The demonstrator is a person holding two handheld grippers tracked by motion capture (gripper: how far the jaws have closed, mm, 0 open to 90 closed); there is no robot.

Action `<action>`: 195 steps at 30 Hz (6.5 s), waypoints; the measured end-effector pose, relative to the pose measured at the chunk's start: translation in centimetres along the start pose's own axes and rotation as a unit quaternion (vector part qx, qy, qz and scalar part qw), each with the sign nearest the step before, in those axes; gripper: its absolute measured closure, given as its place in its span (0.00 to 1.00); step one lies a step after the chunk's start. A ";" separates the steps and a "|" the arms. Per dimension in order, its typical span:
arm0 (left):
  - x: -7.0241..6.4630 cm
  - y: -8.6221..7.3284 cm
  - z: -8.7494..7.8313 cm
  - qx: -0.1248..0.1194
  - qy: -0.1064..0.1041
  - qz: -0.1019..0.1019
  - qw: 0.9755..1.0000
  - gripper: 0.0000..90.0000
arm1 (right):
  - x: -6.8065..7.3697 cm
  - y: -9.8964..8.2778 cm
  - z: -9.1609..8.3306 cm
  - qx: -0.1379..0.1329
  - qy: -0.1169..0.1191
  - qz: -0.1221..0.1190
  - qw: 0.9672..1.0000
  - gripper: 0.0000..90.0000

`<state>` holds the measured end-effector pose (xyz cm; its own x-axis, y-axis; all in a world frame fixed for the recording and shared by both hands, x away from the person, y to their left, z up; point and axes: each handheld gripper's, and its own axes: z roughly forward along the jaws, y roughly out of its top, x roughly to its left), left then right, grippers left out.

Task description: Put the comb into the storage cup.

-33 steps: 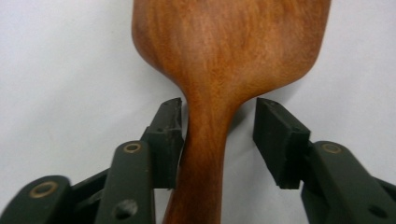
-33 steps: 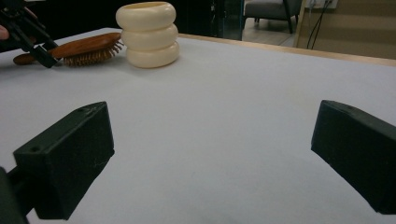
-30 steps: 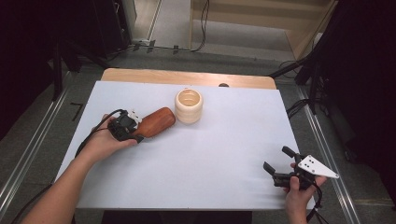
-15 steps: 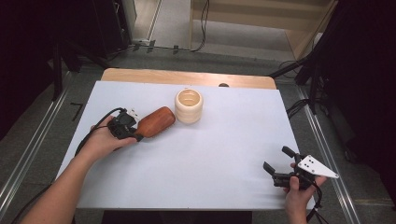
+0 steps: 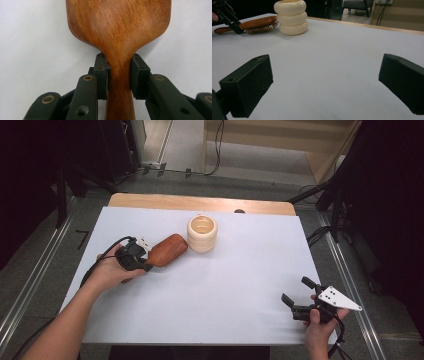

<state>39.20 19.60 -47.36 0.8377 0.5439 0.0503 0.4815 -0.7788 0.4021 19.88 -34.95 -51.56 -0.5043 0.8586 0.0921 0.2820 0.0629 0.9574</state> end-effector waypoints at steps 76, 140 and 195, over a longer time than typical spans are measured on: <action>-5.4 -3.8 -5.0 -0.249 0.061 -0.084 0.963 0.80 | 4.7 6.3 3.7 -0.011 0.081 -0.029 0.996 0.00; -16.2 -0.8 0.3 -0.376 -0.007 -0.081 0.923 0.80 | 13.3 9.8 12.1 -0.017 0.164 0.100 0.981 0.00; -18.8 0.2 0.9 -0.388 -0.032 -0.057 0.919 0.31 | 15.0 9.3 12.1 0.002 0.134 0.187 0.973 0.60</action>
<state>23.82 8.94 -49.07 0.8185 0.5694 -0.0760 0.2581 -0.2464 0.9342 24.82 -15.34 -44.63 -0.5601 0.6582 0.5031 0.4897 -0.2267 0.8419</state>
